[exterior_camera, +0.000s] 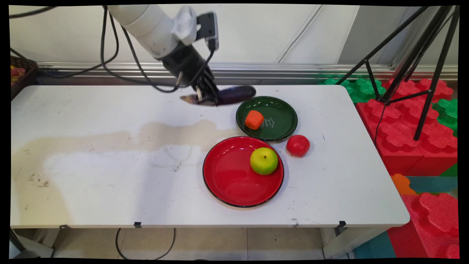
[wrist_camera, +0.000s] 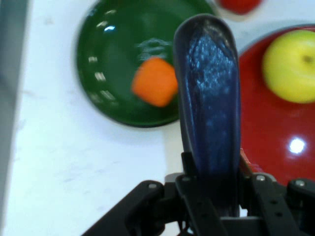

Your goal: Place the picked object on the table

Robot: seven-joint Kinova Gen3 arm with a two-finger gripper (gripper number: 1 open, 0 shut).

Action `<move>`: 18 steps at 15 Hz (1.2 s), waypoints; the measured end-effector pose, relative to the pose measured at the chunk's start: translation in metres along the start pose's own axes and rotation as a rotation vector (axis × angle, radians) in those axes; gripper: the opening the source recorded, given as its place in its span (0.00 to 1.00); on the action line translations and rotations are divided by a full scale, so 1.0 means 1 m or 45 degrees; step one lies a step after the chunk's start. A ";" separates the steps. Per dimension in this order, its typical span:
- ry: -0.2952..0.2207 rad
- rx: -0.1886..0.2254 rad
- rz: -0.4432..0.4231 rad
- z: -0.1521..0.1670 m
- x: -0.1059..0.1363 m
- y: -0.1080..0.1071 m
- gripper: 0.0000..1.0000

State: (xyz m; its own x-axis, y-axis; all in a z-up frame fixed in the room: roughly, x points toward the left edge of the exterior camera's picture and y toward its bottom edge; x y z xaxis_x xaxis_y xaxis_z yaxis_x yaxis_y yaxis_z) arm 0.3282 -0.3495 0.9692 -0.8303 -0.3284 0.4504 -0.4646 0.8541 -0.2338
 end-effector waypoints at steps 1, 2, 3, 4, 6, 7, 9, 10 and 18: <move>-0.002 0.025 -0.028 -0.001 0.001 -0.004 0.00; -0.006 0.067 -0.073 -0.003 0.001 -0.011 0.00; -0.011 0.104 -0.109 -0.003 0.001 -0.018 0.00; -0.017 0.144 -0.146 -0.002 0.001 -0.025 0.00; -0.033 0.211 -0.209 0.003 0.000 -0.038 0.00; -0.040 0.230 -0.228 0.006 0.000 -0.042 0.00; -0.059 0.269 -0.270 0.013 -0.002 -0.051 0.00; -0.072 0.288 -0.294 0.019 -0.004 -0.056 0.00; -0.171 0.348 -0.440 0.067 -0.022 -0.079 0.00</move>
State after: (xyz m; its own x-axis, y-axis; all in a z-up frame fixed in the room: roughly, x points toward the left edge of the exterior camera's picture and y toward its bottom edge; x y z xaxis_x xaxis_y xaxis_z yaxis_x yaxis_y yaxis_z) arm 0.3624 -0.4367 0.9196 -0.6367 -0.6396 0.4306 -0.7702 0.5536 -0.3166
